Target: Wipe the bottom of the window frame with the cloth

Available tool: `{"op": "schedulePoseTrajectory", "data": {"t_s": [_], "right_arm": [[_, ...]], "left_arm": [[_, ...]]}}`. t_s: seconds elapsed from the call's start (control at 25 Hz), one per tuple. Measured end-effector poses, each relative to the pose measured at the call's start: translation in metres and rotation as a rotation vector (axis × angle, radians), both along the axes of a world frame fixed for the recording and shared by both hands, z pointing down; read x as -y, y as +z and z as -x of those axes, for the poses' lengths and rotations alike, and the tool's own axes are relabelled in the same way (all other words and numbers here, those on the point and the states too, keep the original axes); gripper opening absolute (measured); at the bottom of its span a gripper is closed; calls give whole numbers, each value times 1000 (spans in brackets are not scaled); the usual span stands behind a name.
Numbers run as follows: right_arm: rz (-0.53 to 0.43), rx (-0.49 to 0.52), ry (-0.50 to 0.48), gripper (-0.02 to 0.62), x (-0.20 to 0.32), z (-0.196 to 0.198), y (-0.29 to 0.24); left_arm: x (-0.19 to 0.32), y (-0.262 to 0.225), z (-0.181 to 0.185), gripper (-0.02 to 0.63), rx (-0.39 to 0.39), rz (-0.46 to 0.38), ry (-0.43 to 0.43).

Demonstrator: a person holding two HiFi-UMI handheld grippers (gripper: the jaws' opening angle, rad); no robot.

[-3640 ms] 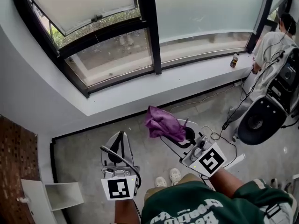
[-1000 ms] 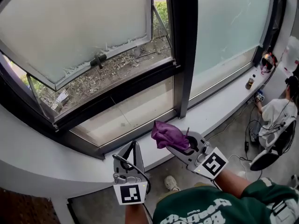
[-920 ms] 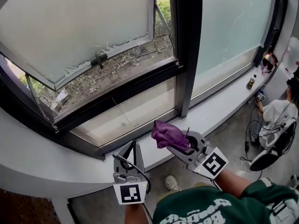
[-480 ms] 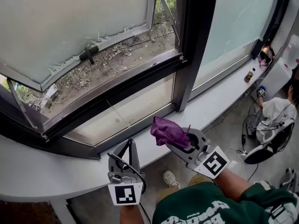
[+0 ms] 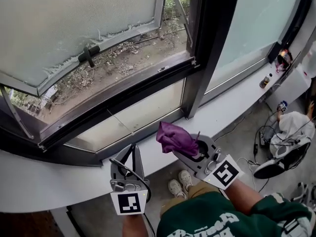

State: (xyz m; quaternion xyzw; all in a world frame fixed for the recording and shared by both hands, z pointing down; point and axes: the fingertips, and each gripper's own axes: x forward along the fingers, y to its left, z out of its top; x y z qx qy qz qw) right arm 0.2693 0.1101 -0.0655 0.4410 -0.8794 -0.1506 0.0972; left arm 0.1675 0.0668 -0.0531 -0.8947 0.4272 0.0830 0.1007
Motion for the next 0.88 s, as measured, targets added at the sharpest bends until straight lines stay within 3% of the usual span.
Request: {"op": "schedulePoseTrajectory", "data": {"t_s": [0.24,0.4,0.56,0.72,0.88], "right_arm": [[43,41,-80,150,18,-3,11],[110,106,-145,150,34,-3,40],[218,217,-235,149,50,4,85],[322,242,-316,149,58,40,138],[401,218,-320,150,71,83,198]], "left_arm": [[13,5,-12,5,37,-10,-69],[15,33,-27,5,-20,78,-70],[19,82,-31,5,-1,124,-131],[26,145,-7,5,8,208,-191],[40,208,38,5,-7,264,-229]]}}
